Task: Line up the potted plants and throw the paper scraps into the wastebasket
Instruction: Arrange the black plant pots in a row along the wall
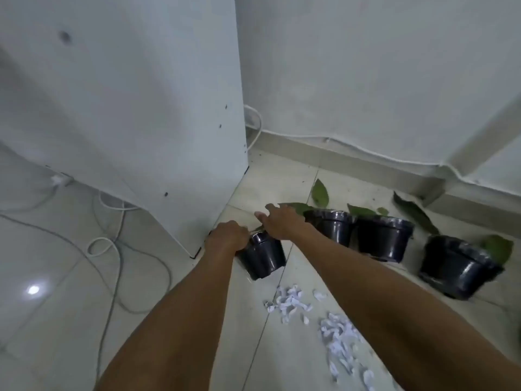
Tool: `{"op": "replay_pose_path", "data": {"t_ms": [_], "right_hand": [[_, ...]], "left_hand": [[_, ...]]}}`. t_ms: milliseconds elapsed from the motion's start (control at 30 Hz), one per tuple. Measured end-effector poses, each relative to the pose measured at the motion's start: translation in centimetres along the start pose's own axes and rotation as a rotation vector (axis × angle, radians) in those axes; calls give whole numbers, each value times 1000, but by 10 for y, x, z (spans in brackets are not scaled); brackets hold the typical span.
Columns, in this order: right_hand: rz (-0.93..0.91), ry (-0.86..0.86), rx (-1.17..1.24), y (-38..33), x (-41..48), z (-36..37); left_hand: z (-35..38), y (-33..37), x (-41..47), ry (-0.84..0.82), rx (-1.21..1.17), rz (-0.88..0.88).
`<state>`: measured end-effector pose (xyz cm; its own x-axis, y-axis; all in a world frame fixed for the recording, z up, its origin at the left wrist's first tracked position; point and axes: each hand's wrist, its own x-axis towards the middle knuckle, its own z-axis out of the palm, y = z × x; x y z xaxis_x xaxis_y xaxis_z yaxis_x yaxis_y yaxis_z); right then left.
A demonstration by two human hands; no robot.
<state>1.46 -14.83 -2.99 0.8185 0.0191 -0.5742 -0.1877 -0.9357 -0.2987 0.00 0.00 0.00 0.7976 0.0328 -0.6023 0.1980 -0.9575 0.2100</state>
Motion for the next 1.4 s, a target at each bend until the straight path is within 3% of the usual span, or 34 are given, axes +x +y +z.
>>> {"op": "replay_pose_path", "data": {"t_ms": [167, 400, 633, 900, 1200, 1400], "right_hand": [[13, -3, 147, -1, 39, 26], [139, 23, 475, 2, 37, 38], [179, 122, 618, 17, 16, 32], [50, 350, 810, 33, 18, -18], [-14, 584, 779, 66, 88, -69], [10, 601, 830, 90, 134, -67]], "left_hand": [[29, -9, 44, -53, -179, -112], [49, -22, 72, -145, -712, -290], [40, -21, 63, 130, -1019, -128], [13, 20, 85, 447, -1099, 152], [-11, 71, 196, 429, -1101, 317], [-10, 100, 231, 399, -1095, 371]]}}
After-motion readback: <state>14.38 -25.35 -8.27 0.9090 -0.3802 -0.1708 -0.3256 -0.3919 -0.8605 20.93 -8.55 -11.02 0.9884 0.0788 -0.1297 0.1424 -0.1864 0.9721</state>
